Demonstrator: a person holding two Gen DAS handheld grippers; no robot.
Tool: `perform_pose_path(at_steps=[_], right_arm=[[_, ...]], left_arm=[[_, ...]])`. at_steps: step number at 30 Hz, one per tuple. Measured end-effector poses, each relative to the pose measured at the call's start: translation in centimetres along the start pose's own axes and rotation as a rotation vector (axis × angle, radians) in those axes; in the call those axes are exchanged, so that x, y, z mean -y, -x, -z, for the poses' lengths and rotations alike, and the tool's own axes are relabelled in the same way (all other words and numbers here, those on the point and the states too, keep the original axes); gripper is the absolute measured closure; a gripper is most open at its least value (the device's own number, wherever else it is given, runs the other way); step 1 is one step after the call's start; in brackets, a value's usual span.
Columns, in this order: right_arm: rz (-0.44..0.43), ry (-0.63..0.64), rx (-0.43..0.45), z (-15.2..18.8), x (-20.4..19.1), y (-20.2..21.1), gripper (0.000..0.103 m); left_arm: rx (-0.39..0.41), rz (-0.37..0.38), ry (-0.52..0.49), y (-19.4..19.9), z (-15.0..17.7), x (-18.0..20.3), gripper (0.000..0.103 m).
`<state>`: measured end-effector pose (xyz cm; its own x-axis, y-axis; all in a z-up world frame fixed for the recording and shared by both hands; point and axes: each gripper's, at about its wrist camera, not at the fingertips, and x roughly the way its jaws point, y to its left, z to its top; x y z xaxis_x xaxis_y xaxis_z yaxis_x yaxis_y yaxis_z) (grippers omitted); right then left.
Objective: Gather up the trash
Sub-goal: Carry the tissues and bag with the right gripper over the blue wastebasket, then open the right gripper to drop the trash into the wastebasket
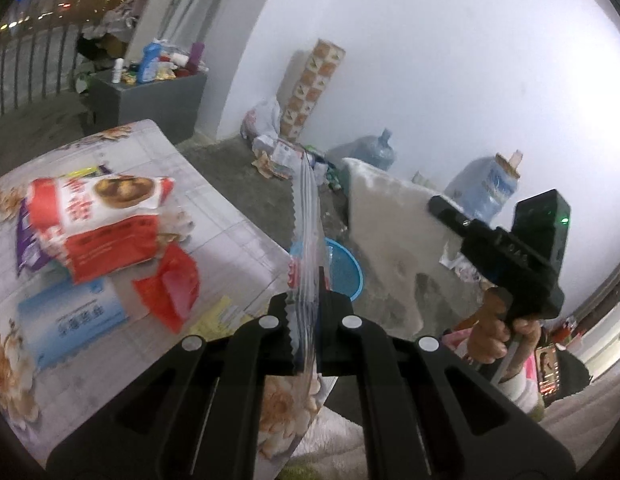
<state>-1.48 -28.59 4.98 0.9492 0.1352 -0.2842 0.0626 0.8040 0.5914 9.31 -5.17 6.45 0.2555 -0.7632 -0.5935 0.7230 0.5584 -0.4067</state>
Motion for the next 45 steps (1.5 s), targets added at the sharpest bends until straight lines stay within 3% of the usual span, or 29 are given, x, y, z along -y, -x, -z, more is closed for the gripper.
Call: perform_pose_path(at_steps=[8,18,25,34,36,38,39,40,41,45], right_arm=[[0.161,-0.094,0.079,-0.8,6.5,2.9,0.096],[0.361,-0.279,0.067,-1.5,16.8,3.7,0.096],[0.466,-0.449,-0.04,-1.4,25.8,0.3,0.096],[0.478,-0.601,-0.092,-2.3,35.6,-5.2,0.096],[0.485,-0.63,-0.086,-2.2,37.7,-5.9,0.095],[0.525,-0.679,-0.108,-1.7,40.0,-7.0,0.083],[0.534,-0.702,-0.123,-1.3,41.2,-7.6,0.076],[0.558,-0.727,-0.143,-0.6,42.5,-8.1,0.06],[0.582,-0.737,-0.153,-0.2,43.1,-8.3,0.053],[0.627,-0.765,-0.176,1.5,44.3,-8.2,0.052]], left_arm=[[-0.107,-0.003,-0.097,-6.7,-2.8,2.8,0.102],[-0.276,0.026,-0.218,-18.9,-6.5,7.8,0.101],[-0.367,-0.003,-0.292,-29.6,-7.6,10.6,0.101],[-0.391,-0.046,-0.398,-41.0,-8.8,12.9,0.101],[-0.377,-0.072,-0.411,-43.1,-8.9,12.7,0.093],[-0.38,-0.113,-0.404,-45.3,-8.7,12.2,0.064],[-0.373,-0.14,-0.398,-46.4,-8.7,12.0,0.06],[-0.36,-0.169,-0.395,-47.1,-8.6,11.7,0.058],[-0.356,-0.185,-0.392,-47.5,-8.5,11.6,0.057],[-0.347,-0.178,-0.391,-47.1,-8.8,11.4,0.055]])
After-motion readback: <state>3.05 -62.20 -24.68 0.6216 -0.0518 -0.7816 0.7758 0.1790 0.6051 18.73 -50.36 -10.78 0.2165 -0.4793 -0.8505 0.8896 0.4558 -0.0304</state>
